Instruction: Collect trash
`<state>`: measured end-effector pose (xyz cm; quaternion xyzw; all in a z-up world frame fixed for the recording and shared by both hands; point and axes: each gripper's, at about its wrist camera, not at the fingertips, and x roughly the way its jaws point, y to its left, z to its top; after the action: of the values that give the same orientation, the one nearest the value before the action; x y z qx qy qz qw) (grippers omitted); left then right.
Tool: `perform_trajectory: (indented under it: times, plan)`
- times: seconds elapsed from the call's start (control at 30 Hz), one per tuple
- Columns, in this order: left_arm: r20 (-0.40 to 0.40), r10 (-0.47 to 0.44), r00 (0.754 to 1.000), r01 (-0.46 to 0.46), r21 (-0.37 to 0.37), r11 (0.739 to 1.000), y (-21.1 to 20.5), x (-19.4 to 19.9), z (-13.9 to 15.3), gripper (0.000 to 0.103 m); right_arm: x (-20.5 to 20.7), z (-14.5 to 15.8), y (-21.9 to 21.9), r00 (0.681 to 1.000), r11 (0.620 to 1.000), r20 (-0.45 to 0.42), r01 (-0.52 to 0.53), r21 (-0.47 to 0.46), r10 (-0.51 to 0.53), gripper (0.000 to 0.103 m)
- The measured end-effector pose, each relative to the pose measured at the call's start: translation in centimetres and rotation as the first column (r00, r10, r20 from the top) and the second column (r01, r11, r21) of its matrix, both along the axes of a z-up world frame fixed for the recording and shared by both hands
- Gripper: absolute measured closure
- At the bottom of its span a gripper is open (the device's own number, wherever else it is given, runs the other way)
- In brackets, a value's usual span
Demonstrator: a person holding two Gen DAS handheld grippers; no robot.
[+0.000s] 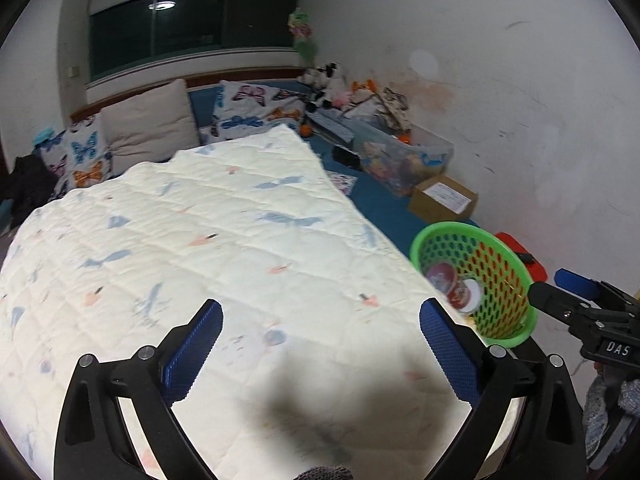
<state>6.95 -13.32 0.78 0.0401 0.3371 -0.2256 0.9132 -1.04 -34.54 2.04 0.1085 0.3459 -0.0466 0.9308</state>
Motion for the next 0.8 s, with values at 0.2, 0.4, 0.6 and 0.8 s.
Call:
perform_trajectory:
  times: [0.2,0.4,0.6,0.8]
  plan:
    - [0.016,0.056,0.998,-0.055,-0.014,0.998,2.9,-1.0,0.4,0.007,0.0,0.2,1.3,0.999,0.999,0.003,-0.034,-0.003,0.034,0.008]
    - [0.051,0.099,0.994,-0.099,-0.01,0.995,4.7,-1.9,0.6,0.007,-0.1,0.6,1.8,0.999,0.999,0.017,-0.045,-0.005,0.045,0.006]
    - [0.063,0.119,0.991,-0.118,-0.008,0.993,5.5,-2.4,0.6,0.007,0.0,0.4,2.7,0.998,0.998,0.01,-0.06,-0.004,0.061,0.006]
    - [0.061,0.119,0.991,-0.118,-0.012,0.993,5.7,-2.7,0.5,0.007,-0.4,0.7,3.2,0.997,0.997,0.019,-0.078,-0.003,0.078,0.006]
